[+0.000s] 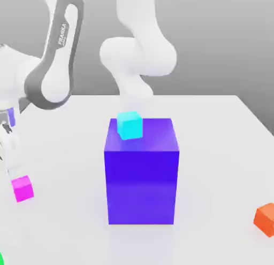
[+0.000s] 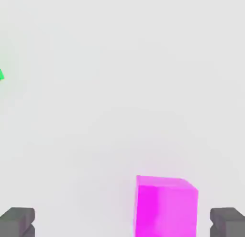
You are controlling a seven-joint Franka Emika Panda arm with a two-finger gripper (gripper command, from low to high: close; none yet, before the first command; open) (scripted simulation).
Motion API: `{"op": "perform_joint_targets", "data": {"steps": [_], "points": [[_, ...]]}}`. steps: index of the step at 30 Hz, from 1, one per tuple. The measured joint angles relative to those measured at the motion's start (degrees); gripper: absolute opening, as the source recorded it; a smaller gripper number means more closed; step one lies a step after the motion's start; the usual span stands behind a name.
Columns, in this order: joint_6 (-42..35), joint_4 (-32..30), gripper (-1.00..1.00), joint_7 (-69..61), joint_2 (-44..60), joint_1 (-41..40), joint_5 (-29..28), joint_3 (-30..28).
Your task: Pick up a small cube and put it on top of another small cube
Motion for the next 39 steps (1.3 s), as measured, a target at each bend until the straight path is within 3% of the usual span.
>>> {"op": "perform_joint_targets", "data": {"steps": [4,5,12,18,34,37,38,39], "points": [[6.12,1.51,0.0,-4.92,8.29,-5.82,6.58,6.78],[7.6,1.94,-1.0,-5.89,10.16,-7.24,7.81,8.45],[7.89,2.02,-1.0,-5.96,10.55,-7.64,7.92,8.89],[-0.29,-0.11,-1.0,1.47,0.03,-3.05,-1.56,2.39],[-20.0,31.57,-1.0,24.09,12.05,8.0,-2.67,6.23],[-16.83,33.58,-1.0,24.27,17.31,7.94,-1.2,7.35],[-15.27,33.83,1.0,23.96,19.15,7.71,-0.63,7.75],[-15.27,33.83,1.0,23.96,19.15,7.71,-0.63,7.75]]}}
